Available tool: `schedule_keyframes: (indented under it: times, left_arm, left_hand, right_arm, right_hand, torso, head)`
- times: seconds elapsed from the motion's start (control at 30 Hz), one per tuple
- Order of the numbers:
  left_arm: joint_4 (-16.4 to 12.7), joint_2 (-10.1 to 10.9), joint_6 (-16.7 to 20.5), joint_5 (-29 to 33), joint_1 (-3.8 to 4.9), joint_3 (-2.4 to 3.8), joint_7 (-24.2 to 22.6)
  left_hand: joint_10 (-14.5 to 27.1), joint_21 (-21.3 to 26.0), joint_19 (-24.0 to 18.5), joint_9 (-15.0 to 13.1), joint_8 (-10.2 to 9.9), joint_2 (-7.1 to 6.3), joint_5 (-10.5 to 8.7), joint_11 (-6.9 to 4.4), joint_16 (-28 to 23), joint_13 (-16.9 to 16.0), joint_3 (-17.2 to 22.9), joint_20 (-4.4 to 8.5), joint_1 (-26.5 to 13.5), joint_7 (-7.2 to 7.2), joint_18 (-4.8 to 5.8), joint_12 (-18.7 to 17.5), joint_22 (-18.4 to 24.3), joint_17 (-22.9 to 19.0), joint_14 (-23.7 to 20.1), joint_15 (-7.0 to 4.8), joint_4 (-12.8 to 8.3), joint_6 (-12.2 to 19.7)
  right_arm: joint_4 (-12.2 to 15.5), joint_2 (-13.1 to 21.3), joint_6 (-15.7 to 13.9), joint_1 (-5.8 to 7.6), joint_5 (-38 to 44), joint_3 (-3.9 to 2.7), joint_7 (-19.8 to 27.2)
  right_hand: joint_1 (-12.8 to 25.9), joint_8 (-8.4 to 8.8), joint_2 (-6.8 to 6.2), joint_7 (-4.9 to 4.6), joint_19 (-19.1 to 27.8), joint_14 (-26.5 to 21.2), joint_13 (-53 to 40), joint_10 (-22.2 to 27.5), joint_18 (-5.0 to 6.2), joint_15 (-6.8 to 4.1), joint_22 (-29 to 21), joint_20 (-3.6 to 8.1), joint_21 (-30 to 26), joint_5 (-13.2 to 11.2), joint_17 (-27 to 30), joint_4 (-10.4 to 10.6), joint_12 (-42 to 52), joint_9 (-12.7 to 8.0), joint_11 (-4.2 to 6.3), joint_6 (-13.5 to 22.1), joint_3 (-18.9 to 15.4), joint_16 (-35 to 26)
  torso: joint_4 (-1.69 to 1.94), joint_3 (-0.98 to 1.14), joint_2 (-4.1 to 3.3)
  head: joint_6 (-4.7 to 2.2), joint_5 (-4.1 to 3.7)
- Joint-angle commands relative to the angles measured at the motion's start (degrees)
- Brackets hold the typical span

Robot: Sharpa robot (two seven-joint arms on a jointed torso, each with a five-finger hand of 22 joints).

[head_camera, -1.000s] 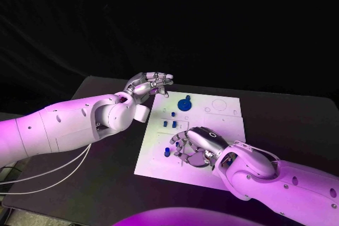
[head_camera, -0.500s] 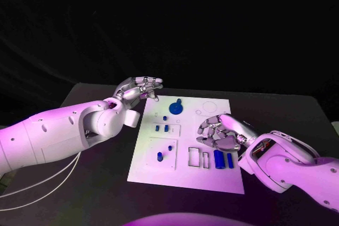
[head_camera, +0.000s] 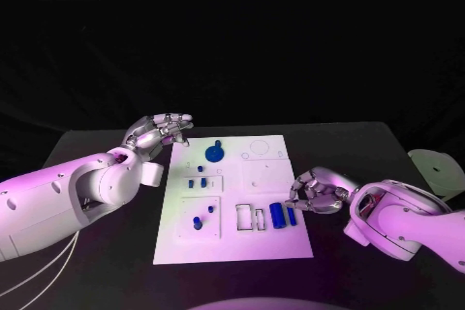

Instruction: Assemble the parts on the task board

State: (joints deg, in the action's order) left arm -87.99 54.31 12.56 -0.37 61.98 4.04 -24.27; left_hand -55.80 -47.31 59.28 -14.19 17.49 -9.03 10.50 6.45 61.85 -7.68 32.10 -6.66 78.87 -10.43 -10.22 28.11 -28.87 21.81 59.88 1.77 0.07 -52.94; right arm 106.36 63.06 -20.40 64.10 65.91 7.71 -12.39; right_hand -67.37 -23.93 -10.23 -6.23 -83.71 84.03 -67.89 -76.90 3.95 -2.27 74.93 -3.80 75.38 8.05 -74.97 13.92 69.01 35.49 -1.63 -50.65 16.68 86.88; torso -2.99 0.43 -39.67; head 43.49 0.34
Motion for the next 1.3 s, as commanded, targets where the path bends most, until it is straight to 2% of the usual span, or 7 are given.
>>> schedule_keyframes:
  times: [0.03,0.37,0.5,0.67,1.03,1.27,1.3]
  left_arm:
    - [-0.17,-0.07,-1.06,-0.15,-0.01,0.04,-0.2]
    - [-0.16,-0.07,-1.24,-0.15,-0.01,0.04,-0.08]
    - [-0.17,0.02,-1.3,-0.15,-0.01,0.04,-0.06]
    - [-0.19,0.12,-1.35,-0.15,-0.02,0.04,-0.06]
    - [-0.27,0.21,-1.42,-0.15,-0.02,0.04,-0.04]
    - [-0.32,0.28,-1.46,-0.15,-0.02,0.04,-0.02]
    - [-0.32,0.29,-1.46,-0.15,-0.02,0.04,-0.01]
  left_hand:
    - [0.39,-0.08,-0.16,-0.06,-0.15,0.36,0.29,-0.08,0.32,-0.06,0.1,-0.26,-0.29,0.16,-0.33,0.14,-0.06,0.07,-0.43,0.16,-0.39,0.35]
    - [0.44,-0.09,-0.2,-0.12,-0.13,0.4,0.27,-0.07,0.35,-0.09,0.08,-0.28,-0.49,0.16,-0.32,0.3,-0.08,0.06,-0.45,0.18,-0.41,0.33]
    - [0.44,-0.09,-0.2,-0.12,-0.13,0.4,0.27,-0.07,0.35,-0.09,0.08,-0.28,-0.49,0.16,-0.32,0.3,-0.08,0.06,-0.45,0.18,-0.41,0.33]
    - [0.44,-0.09,-0.2,-0.12,-0.13,0.4,0.27,-0.07,0.35,-0.09,0.08,-0.28,-0.49,0.16,-0.32,0.3,-0.08,0.06,-0.45,0.18,-0.41,0.33]
    - [0.48,-0.08,-0.22,-0.15,-0.13,0.44,0.28,-0.08,0.37,-0.09,0.09,-0.29,-0.57,0.17,-0.33,0.35,-0.08,0.06,-0.46,0.19,-0.4,0.34]
    - [0.48,-0.08,-0.22,-0.15,-0.13,0.44,0.28,-0.08,0.37,-0.09,0.09,-0.29,-0.57,0.17,-0.33,0.35,-0.08,0.06,-0.46,0.19,-0.4,0.34]
    - [0.48,-0.08,-0.22,-0.15,-0.13,0.44,0.28,-0.08,0.37,-0.09,0.09,-0.29,-0.57,0.17,-0.33,0.35,-0.08,0.06,-0.46,0.19,-0.4,0.34]
  right_arm:
    - [1.03,0.35,1.47,-0.66,5.0,0.07,-5.6]
    - [1.72,-1.01,-0.16,-1.9,8.62,0.19,-7.44]
    - [1.7,-1.5,-0.26,-2.23,9.33,0.21,-7.57]
    - [1.73,-2.41,-0.94,-2.75,10.53,0.22,-7.55]
    - [0.65,-4.36,-0.8,-3.9,12.51,0.22,-8.25]
    - [-0.56,-5.8,-0.4,-4.59,14.64,0.22,-9.99]
    - [-0.69,-5.96,-0.23,-4.66,14.87,0.22,-10.25]
  right_hand:
    - [-0.41,-0.46,-0.17,0.16,-1.24,4.4,-0.78,-0.61,-1.08,-0.08,10.12,0.06,0.41,0.03,-6.47,0.13,0.69,0.2,0.08,0.22,-0.53,0.41]
    - [-0.25,-0.26,-0.09,0.11,-1.13,4.37,-1.0,-0.37,-1.02,-0.06,10.07,0.06,0.07,0.53,-6.46,1.23,0.69,0.42,0.03,0.55,-1.49,0.42]
    - [-0.16,-0.16,0.04,0.08,-1.15,4.35,-1.14,-0.32,-1.03,-0.03,10.1,0.04,0.09,0.65,-6.4,1.71,0.74,0.46,0.0,0.63,-1.83,0.41]
    - [-0.05,-0.17,0.22,0.11,-1.17,4.35,-1.25,-0.28,-1.04,-0.02,10.15,0.03,0.15,0.9,-6.44,2.2,0.76,0.54,0.01,0.49,-2.18,0.43]
    - [0.27,-0.2,0.26,0.15,-1.12,4.31,-1.33,-0.2,-1.01,-0.03,10.13,0.03,-0.01,1.02,-6.31,2.61,0.71,0.65,0.04,0.28,-2.79,0.39]
    - [0.97,-0.23,0.2,0.24,-1.08,4.27,-1.59,-0.23,-0.99,-0.07,10.14,0.04,-0.13,0.79,-6.17,2.77,0.79,0.8,0.09,0.06,-3.88,0.34]
    - [1.69,-0.23,0.16,0.29,-1.01,4.2,-1.66,-0.14,-0.95,-0.11,10.1,0.07,-0.37,1.48,-5.92,2.79,0.7,0.93,0.14,-0.01,-4.95,0.25]
  torso:
    - [-0.06,-0.03,0.02]
    - [0.2,-0.01,-0.06]
    - [0.08,-0.06,-0.04]
    - [-0.12,-0.01,-0.05]
    - [0.0,0.0,-0.04]
    - [0.05,-0.04,-0.05]
    - [0.05,-0.04,-0.05]
  head:
    - [0.04,-0.57]
    - [0.23,-0.88]
    - [0.4,-0.65]
    - [0.62,-0.31]
    - [0.92,-0.25]
    - [0.99,-0.14]
    - [0.99,-0.14]
